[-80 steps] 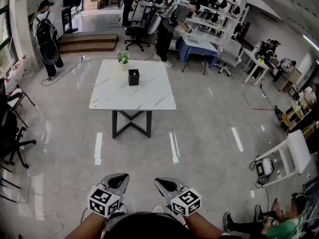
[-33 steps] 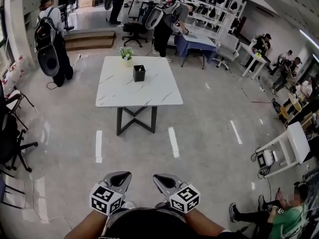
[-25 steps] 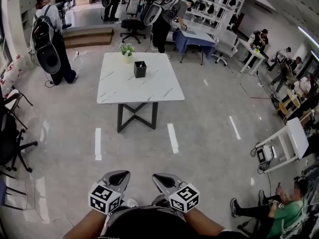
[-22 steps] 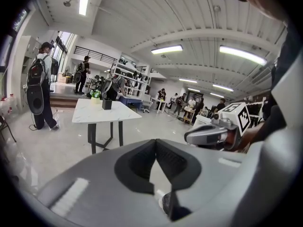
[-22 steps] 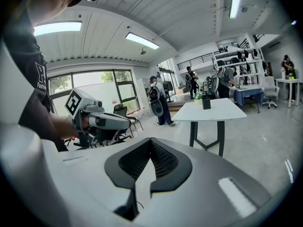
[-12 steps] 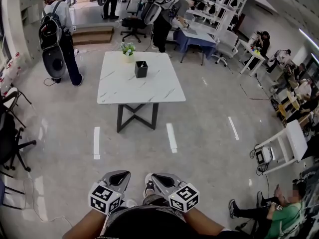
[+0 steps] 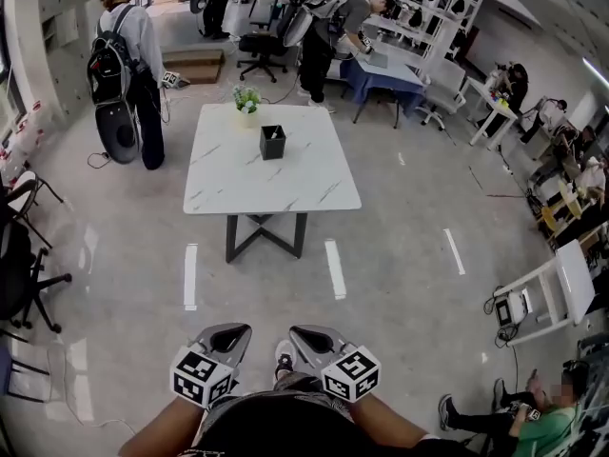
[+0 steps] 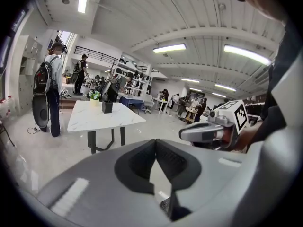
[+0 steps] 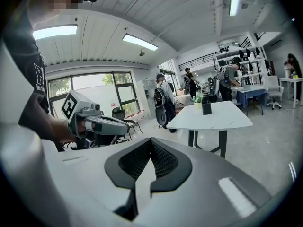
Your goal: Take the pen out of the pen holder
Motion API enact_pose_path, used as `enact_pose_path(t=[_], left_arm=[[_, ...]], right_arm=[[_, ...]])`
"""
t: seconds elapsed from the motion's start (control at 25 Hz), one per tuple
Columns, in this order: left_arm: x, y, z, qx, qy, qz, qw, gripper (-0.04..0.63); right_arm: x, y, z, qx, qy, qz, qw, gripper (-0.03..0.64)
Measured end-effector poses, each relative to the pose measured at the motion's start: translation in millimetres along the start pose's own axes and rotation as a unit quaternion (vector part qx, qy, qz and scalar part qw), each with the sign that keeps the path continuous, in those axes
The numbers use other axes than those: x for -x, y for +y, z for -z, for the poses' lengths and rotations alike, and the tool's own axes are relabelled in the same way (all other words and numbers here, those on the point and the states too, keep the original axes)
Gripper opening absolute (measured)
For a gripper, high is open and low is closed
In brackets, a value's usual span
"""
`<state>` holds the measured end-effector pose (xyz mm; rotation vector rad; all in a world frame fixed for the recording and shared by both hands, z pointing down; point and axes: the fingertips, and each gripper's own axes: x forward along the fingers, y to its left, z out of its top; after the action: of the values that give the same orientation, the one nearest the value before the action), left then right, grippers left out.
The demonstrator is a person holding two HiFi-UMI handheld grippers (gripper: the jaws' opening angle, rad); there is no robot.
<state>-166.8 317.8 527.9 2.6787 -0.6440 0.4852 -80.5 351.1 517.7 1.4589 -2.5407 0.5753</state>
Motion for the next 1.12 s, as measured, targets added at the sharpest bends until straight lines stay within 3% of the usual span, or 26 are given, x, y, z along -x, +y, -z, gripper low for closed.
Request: enact_pose_path(t=[0.28, 1.12], left_arm=[[-44, 26, -50, 0.001, -0.019, -0.020, 0.9996, 0.057], [-153, 66, -109, 0.021, -0.028, -0.074, 0.9967, 0.057]], right_arm=[[-23, -58, -46, 0.010, -0.011, -0.010, 1.000, 0.000], [-62, -185, -93, 0.023, -0.013, -0.062, 0.998, 0.000]])
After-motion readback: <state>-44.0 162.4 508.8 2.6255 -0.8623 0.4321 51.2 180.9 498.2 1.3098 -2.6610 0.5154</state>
